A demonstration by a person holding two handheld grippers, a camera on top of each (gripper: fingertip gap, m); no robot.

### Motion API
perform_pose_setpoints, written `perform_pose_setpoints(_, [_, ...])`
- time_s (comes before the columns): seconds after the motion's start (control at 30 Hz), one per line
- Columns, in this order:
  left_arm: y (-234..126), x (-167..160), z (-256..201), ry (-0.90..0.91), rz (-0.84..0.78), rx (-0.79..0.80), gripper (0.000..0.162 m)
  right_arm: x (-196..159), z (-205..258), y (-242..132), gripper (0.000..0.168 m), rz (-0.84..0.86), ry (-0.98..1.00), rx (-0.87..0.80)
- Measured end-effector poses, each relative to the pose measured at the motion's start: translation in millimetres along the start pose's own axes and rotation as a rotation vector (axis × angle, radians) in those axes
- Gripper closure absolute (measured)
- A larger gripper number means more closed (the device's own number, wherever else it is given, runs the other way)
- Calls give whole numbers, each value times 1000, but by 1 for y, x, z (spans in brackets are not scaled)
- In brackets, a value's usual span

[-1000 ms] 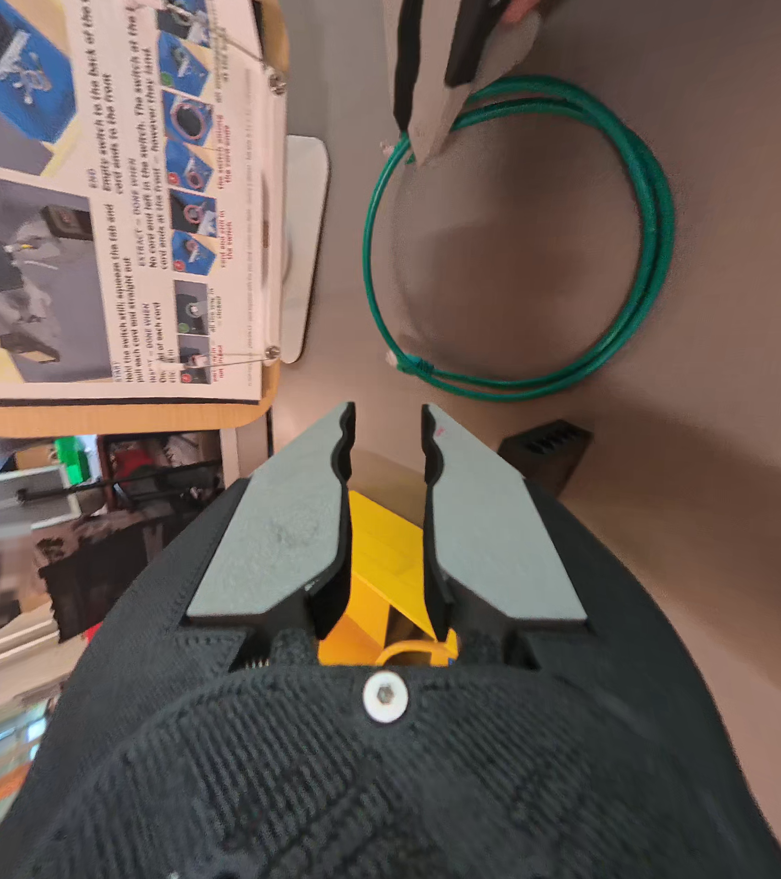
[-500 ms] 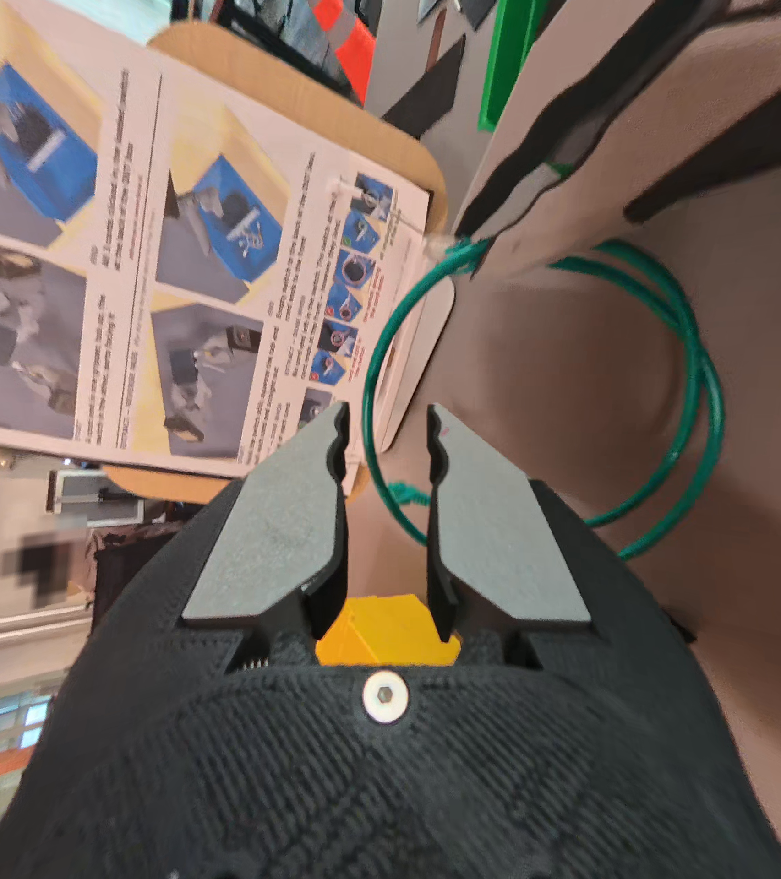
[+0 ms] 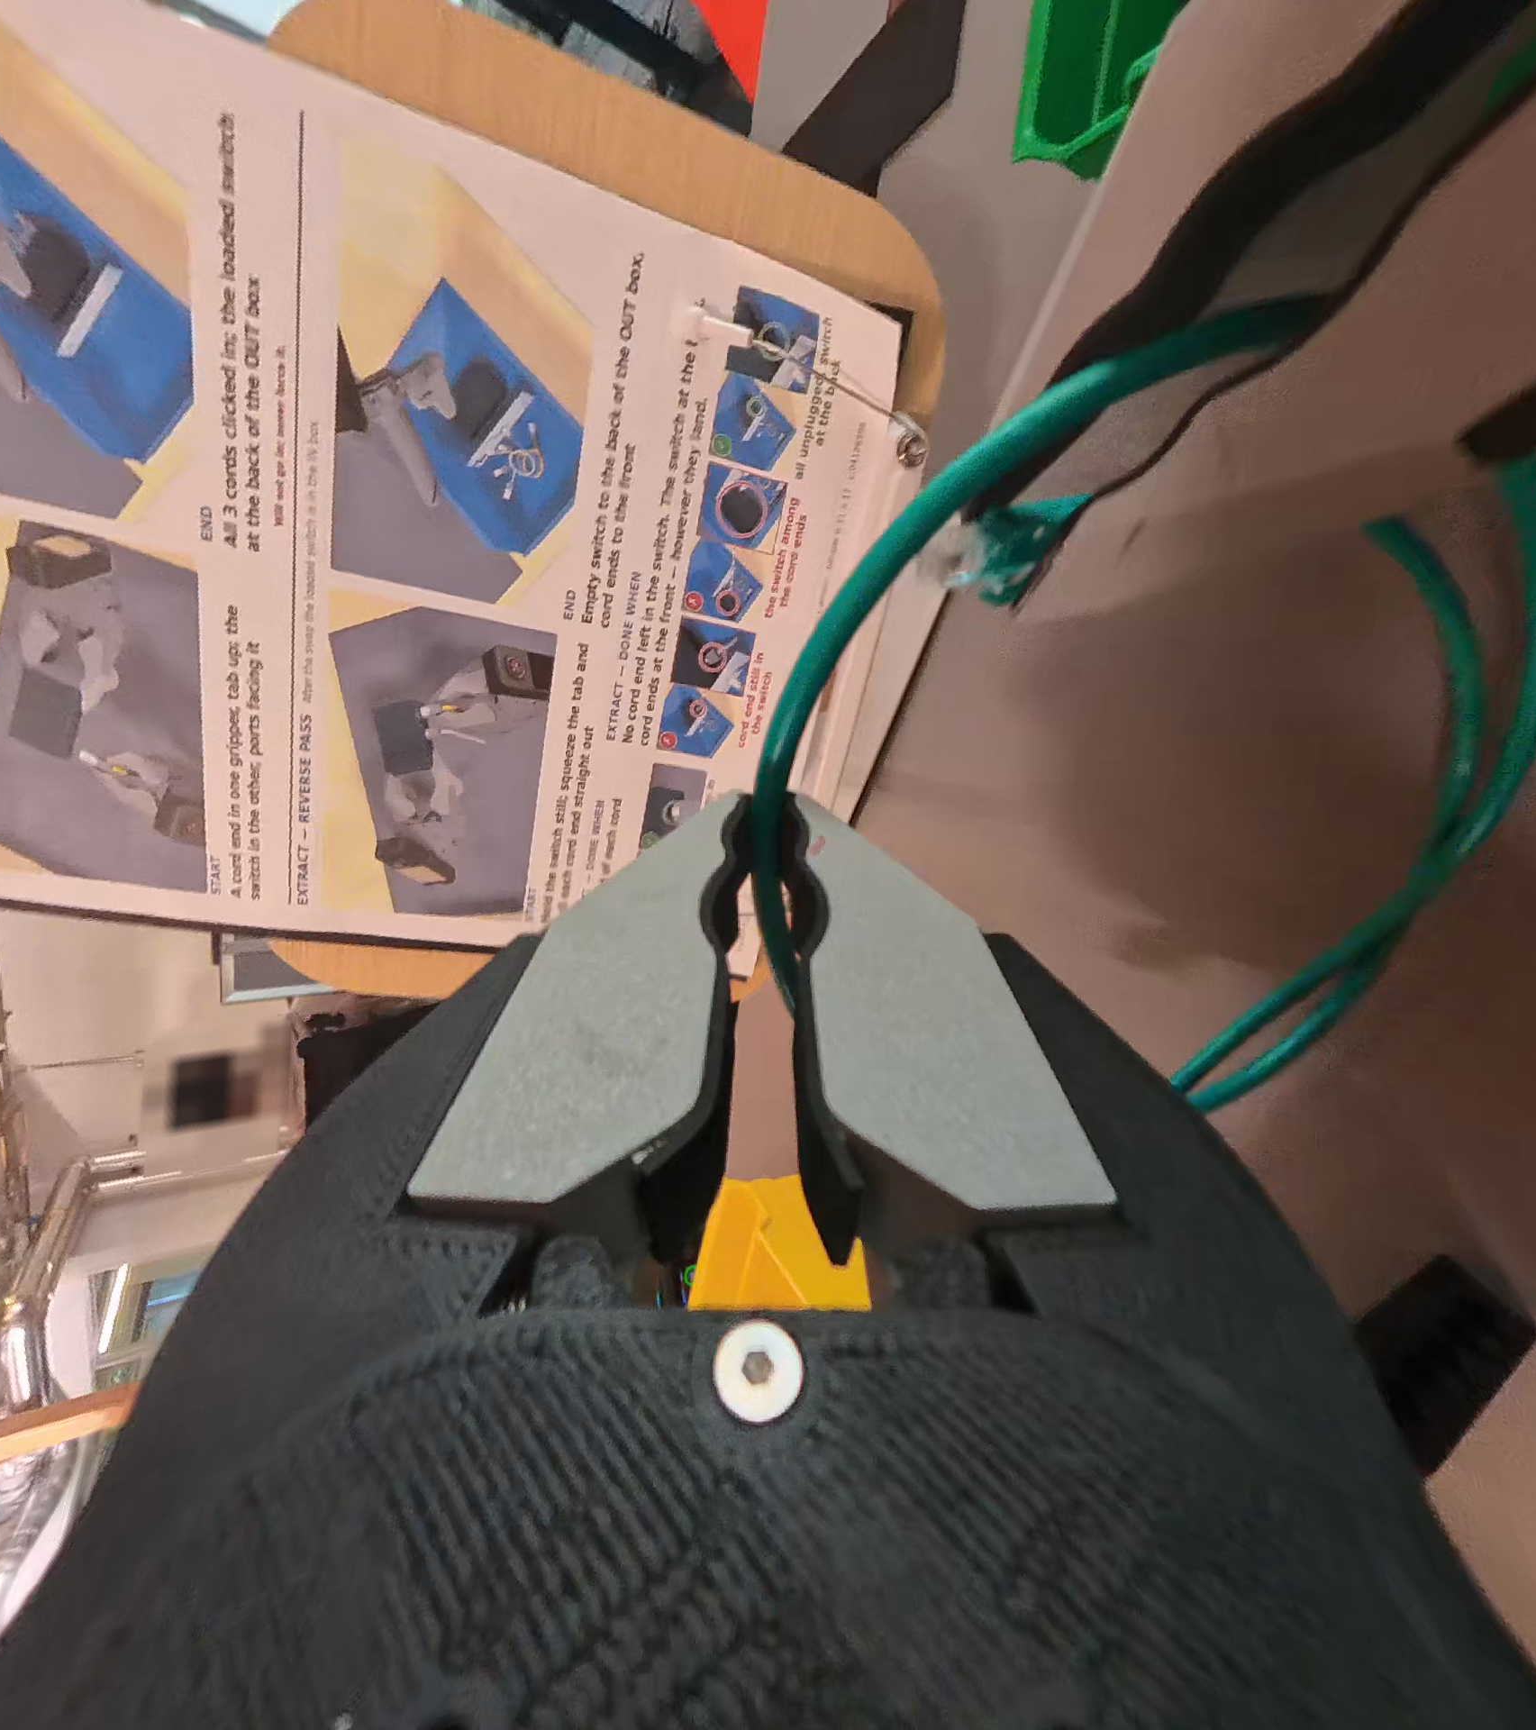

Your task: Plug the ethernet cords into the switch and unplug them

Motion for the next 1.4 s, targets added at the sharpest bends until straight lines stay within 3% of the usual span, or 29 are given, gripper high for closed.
perform_pose_setpoints(0.23, [-11, -12, 14, -99, -8, 50, 158, -9, -8, 2, 159, 20, 186, 71])
perform_pose_setpoints(0.43, [-11, -28, -7, -285, 47, -93, 155, -4, -8, 0, 159, -8, 149, 43])
perform_pose_setpoints(0.5, [-17, -23, -15, -259, -3, -154, 146, -3, -10, -1, 159, -14, 126, 15])
perform_pose_setpoints(0.67, [-41, -12, -30, -277, -97, -379, 146, 4, -16, -6, 158, -53, 76, -50])
perform_pose_setpoints(0.9, [-60, 1, 10, -445, -255, -353, 151, 31, 3, -21, 158, -224, 9, 54])
perform_pose_setpoints(1.03, [-78, 12, 30, -566, -382, -428, 151, 29, 1, -21, 158, -213, 14, 60])
perform_pose_setpoints(1.2, [-59, -2, 32, -566, -266, -329, 151, 38, 4, -26, 158, -279, 75, 125])
perform_pose_setpoints(1.4, [-46, 1, 14, -564, -266, -380, 152, 53, 5, -43, 159, -431, 265, 341])
Point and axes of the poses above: each gripper's, where its closed fingertips meet, y out along the fingers, x out of its top, z = x × y across the jaws, the point moved 3 cm from there along -y, back along the fingers, and after that the axes turned 3 degrees about x, right-handed, at the moved point
